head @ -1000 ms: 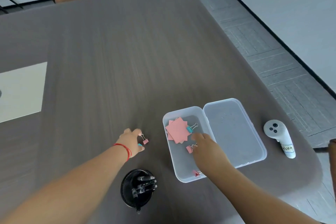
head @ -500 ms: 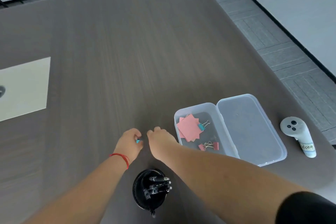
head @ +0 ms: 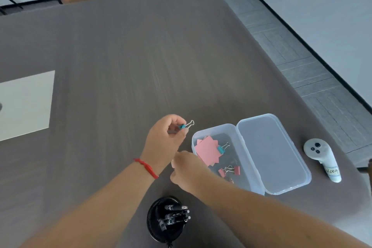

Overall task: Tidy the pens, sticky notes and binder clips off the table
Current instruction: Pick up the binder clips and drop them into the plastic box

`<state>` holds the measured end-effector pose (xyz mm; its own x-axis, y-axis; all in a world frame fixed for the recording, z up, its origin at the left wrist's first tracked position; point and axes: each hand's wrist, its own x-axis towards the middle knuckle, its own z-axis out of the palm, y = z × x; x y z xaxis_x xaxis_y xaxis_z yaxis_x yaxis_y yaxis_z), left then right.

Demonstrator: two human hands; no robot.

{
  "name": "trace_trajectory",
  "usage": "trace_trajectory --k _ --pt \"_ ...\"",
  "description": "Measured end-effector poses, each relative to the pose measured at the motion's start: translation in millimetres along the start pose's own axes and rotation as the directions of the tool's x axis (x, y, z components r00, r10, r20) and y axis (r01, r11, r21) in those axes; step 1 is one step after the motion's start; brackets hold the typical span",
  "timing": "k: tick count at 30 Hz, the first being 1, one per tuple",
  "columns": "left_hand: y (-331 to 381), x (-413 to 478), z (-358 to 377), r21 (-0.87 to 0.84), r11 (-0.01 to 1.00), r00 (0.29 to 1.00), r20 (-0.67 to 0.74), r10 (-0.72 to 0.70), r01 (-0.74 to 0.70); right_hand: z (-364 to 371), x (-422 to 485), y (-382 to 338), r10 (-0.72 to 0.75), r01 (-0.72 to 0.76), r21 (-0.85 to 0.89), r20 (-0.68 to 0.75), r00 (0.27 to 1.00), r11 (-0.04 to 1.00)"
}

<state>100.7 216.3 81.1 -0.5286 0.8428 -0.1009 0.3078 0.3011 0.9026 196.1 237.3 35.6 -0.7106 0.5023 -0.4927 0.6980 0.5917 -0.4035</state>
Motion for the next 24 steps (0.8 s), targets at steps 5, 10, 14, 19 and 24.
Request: trace_trajectory --k 5,10,14,19,24 --pt "8.6 16.7 39.2 0.219 0.971 0.94 0.341 0.021 -0.101 -44.6 -56.6 59.0 0.23 -0.205 0.21 -0.097 0.968 0.956" --pt "-1.2 9.6 83.3 0.495 0.85 0.804 0.571 -0.163 -0.179 -25.3 -67.2 111.6 0.411 -0.389 0.275 -0.023 0.911 0.879" --pt "1.6 11.5 93.9 0.565 0.814 0.751 0.595 -0.286 -0.138 -7.5 -63.0 121.7 0.406 -0.381 0.277 -0.035 0.913 0.882" --pt "-0.7 15.0 75.2 0.479 0.864 0.865 0.489 -0.114 -0.156 -20.4 -91.6 140.8 0.438 -0.331 0.365 -0.263 0.86 0.87" --pt "3.0 9.3 66.2 0.507 0.854 0.888 0.437 -0.139 -0.116 -22.3 -122.2 191.7 0.622 -0.552 0.287 -0.375 0.687 0.783"
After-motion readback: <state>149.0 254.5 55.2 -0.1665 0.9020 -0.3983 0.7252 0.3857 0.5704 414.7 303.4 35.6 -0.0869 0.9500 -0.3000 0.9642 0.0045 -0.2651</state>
